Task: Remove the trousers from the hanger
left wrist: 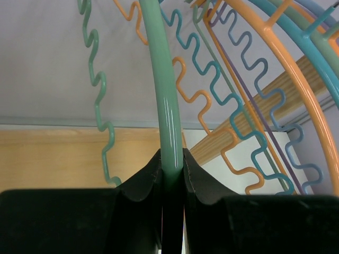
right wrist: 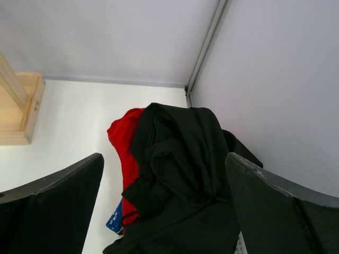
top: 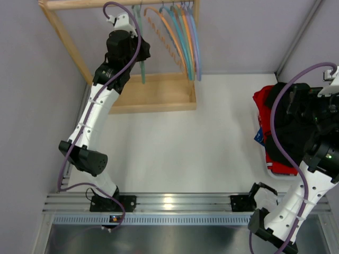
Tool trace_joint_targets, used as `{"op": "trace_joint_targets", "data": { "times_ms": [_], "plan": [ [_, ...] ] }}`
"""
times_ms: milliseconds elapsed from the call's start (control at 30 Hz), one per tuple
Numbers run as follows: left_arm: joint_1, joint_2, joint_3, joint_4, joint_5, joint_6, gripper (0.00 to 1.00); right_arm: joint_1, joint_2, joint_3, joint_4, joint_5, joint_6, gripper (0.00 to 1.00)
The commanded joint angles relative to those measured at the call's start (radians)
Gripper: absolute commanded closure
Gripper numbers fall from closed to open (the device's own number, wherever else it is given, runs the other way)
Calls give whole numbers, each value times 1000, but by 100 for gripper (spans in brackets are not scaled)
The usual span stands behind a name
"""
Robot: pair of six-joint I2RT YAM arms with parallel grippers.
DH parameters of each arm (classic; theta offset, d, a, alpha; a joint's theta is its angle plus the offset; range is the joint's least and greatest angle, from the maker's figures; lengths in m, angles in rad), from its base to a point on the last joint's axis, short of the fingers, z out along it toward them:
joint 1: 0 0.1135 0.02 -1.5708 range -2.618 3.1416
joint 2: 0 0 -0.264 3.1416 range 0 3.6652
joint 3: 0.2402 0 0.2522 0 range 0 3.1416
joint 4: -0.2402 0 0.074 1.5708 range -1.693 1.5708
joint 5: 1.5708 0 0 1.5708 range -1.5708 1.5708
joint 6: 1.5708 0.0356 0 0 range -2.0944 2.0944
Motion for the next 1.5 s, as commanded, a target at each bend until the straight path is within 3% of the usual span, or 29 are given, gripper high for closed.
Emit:
{"op": "trace_joint_targets", "data": {
  "times_ms": [0,433,533,567,600,833,900,1067,1267,1467],
  "plan": [
    [-32,-4,50,88,-11,38,100,-9,-8,-7,18,-5,0,1],
    [-86,24,50,108,-50,72,98,-9,-19,-21,21,-11,-4,1],
    [-86,-12,12,116,-56,84,76,-9,-19,-22,20,-20,3,1],
    [-86,-19,1,117,-57,92,59,-9,-17,-21,18,-23,7,1],
    [-85,-44,-10,117,-59,95,54,-9,-19,-21,20,-26,11,1],
    [-80,-214,-160,128,-28,139,28,-9,-25,-33,15,-66,17,0],
    [-74,-260,-201,127,-18,153,25,-9,-20,-42,7,-80,17,1],
    [7,-427,-387,124,116,127,4,-10,3,-53,0,-129,42,1],
    [188,-607,-570,73,324,119,1,-9,22,-94,-2,-220,54,1],
    [279,-682,-665,-134,294,311,1,-9,62,-176,-65,-347,66,0]
  ]
}}
